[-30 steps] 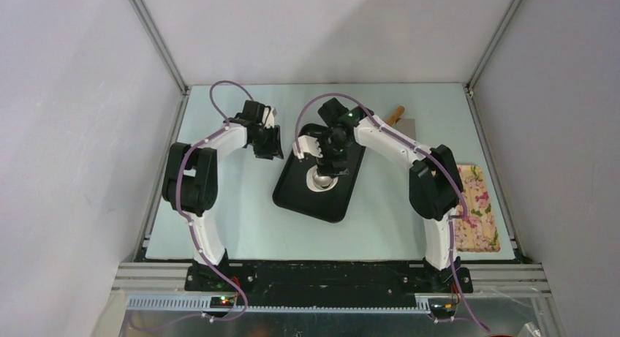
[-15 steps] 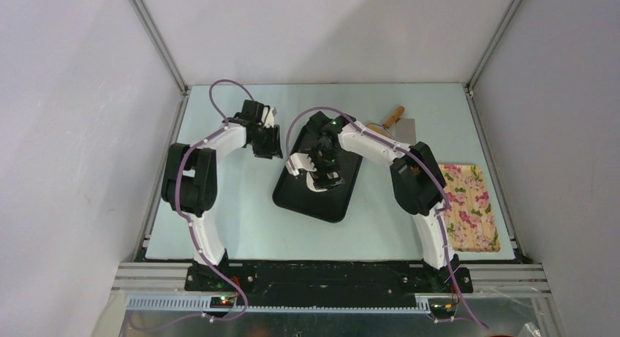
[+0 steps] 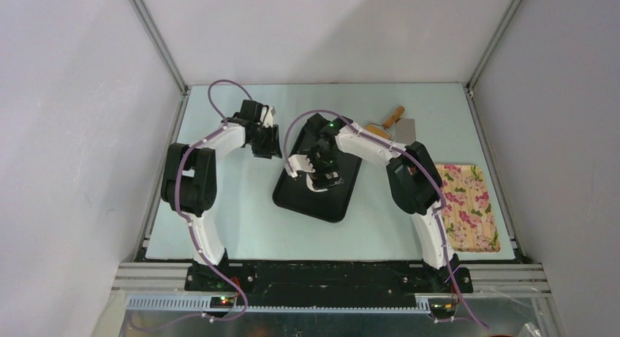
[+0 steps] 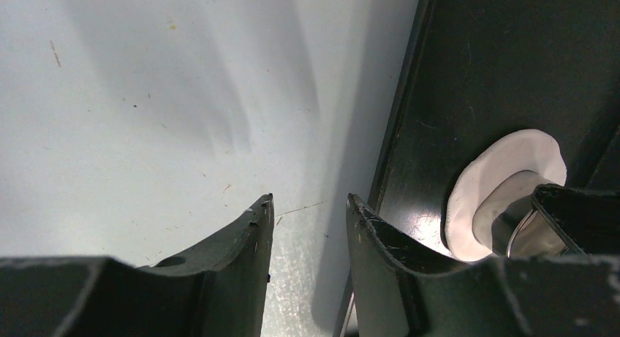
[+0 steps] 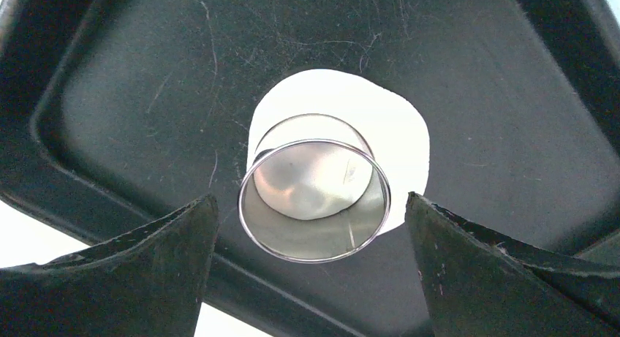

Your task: Roll out the dumpling wrappers from the dough

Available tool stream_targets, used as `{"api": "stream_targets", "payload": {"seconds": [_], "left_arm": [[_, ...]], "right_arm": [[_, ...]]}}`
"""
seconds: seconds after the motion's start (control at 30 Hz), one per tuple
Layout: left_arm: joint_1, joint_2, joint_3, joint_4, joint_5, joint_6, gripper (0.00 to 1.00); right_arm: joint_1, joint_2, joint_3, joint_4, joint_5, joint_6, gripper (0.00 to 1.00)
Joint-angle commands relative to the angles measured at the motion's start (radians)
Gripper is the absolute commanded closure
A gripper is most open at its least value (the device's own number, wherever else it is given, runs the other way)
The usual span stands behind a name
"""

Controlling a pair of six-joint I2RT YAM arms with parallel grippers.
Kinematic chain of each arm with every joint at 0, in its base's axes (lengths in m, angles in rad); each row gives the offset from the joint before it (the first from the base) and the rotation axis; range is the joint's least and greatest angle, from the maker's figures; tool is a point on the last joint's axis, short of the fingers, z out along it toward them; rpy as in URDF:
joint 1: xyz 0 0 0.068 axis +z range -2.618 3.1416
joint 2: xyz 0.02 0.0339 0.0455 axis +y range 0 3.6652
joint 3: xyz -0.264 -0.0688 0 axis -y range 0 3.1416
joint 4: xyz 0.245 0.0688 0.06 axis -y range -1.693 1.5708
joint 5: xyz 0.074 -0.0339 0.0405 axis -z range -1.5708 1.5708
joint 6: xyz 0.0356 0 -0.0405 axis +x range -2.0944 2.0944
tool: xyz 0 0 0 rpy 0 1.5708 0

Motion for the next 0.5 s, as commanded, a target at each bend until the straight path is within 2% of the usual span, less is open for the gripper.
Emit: {"api": "stream_targets", "payload": {"seconds": [0.0, 0.1, 0.2, 0.3, 0.47], "left_arm": [[0.008, -0.061, -0.001, 0.002, 0.019, 0.016, 0.54], [0.01, -0.061, -0.001, 0.002, 0.02, 0.015, 0.53], [0.011, -0.061, -0.003, 0.003, 0.021, 0.015, 0.54], [0.014, -0.063, -0.002, 0.003, 0.023, 0.015, 0.53], [0.018, -0.064, -0.004, 0.002, 0.026, 0.015, 0.54]], "right_arm": [[0.001, 0.029, 0.017, 0.02, 0.019, 0.002, 0.01], [0.0, 0.044, 0.031, 0.015, 0.025, 0.01, 0.02], [0.0, 0.063, 0.062, -0.001, 0.023, 0.024, 0.07], [0.0, 0.069, 0.081, -0.015, 0.02, 0.042, 0.19], [0.0, 0.064, 0.071, -0.013, 0.01, 0.07, 0.3]]}}
